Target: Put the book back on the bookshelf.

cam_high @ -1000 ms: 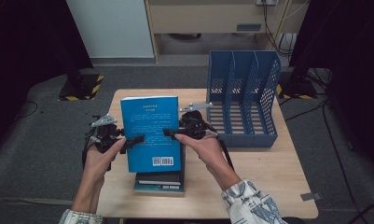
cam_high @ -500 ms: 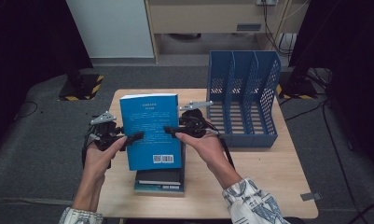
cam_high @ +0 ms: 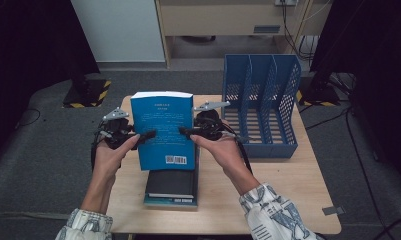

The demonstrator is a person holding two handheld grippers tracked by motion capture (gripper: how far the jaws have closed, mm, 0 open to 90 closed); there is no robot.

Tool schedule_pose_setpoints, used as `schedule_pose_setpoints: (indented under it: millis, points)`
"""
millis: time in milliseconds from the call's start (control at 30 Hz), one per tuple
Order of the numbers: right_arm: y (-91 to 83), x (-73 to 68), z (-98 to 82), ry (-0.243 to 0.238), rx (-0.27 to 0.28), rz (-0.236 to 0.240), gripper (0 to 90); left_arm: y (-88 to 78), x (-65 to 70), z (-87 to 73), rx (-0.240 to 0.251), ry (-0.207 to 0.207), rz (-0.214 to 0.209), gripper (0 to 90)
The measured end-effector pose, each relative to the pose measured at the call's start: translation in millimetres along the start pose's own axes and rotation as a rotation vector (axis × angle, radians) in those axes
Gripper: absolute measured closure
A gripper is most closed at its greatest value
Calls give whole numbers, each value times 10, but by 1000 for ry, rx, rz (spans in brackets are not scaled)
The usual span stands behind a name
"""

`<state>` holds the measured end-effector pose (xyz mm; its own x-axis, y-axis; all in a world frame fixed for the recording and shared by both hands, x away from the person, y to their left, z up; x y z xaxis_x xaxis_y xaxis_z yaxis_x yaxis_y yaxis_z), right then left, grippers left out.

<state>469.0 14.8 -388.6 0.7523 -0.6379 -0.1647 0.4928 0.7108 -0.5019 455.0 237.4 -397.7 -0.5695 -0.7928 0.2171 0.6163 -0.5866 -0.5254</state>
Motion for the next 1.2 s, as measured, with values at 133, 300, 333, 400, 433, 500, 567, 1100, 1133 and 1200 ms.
schedule_pose_setpoints:
  millis: [133, 300, 333, 400, 433, 500, 567, 1100, 1133, 1200]
  points:
    - [37, 77, 38, -4, 2, -10, 465, 73, -38, 74, 6, -2, 0, 392]
    - [72, 161, 93, -2, -8, -19, 471, 128, -71, 147, -5, 12, 9, 400]
    - [72, 161, 93, -2, -8, -19, 471, 140, -82, 163, -6, 15, 8, 400]
    - [92, 193, 124, -6, -12, -28, 474, 172, -116, 203, -19, 17, 4, 403]
    - [92, 193, 124, -6, -12, -28, 474, 172, -116, 203, -19, 17, 4, 404]
    - [100, 211, 144, -3, -23, -31, 477, 193, -134, 237, -21, 18, 3, 404]
    - [106, 226, 166, -5, -27, -39, 480, 221, -159, 283, -22, 23, 3, 405]
    - [83, 333, 179, 1, -1, -80, 508, 361, -176, 452, -11, 65, 5, 391]
    - [56, 277, 166, -21, 4, -81, 514, 302, -158, 415, -11, 69, 5, 388]
    - [26, 201, 153, -39, 8, -77, 523, 247, -137, 370, -2, 74, 10, 381]
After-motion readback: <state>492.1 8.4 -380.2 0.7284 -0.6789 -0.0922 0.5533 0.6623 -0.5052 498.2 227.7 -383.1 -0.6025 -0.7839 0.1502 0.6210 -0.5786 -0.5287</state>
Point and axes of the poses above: each handheld gripper's, and its own axes: y roughly forward along the jaws, z roughly out of its top, x roughly to its right, the point moved 5 cm from there along y, roughly forward along the jaws, and after that the axes turned 2 degrees about -y, right-handed, at the moved point
